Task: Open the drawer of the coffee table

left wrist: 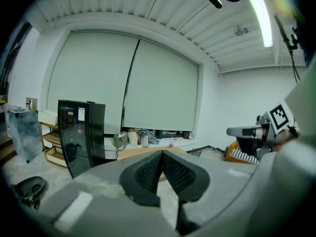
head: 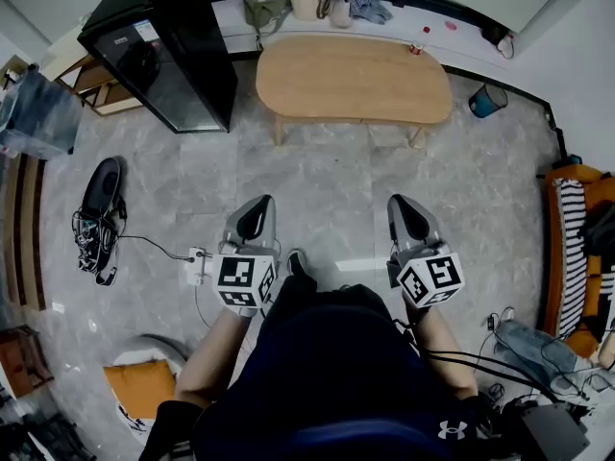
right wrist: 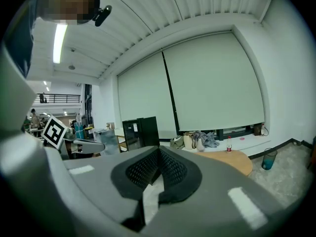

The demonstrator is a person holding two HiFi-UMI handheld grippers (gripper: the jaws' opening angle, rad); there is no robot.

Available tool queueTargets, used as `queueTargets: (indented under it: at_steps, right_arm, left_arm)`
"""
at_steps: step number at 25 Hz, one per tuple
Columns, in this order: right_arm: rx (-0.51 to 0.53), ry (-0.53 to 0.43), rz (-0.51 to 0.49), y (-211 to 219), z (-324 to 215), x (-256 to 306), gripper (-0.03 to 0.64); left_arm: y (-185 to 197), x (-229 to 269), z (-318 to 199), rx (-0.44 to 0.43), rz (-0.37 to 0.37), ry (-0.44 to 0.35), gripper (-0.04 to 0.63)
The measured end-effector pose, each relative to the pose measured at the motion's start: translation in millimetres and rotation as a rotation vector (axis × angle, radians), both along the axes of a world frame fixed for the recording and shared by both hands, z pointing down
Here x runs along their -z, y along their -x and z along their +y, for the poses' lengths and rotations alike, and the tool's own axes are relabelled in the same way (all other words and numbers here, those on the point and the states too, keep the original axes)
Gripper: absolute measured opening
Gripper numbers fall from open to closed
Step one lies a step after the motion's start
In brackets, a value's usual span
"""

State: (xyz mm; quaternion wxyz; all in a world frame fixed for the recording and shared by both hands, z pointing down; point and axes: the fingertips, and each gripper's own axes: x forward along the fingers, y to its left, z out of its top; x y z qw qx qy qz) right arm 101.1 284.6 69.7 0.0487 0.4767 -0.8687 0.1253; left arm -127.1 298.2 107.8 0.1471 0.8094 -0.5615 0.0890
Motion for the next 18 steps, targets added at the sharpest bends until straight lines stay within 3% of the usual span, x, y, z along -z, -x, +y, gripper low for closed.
queueTargets:
  at_steps: [10, 18]
  right_arm:
    - [-0.022, 0.025, 0.013, 24.8, -23.7, -1.7, 0.0]
    - [-0.013, 0.076, -0.05, 20.9, -60.5, -29.2, 0.0]
  left_arm:
    - [22.2, -13.4, -28.2, -0.023, 0.028, 0.034, 0.0]
    - [12.7, -27.4, -55.7, -0.024, -0.014, 0.069, 0.002]
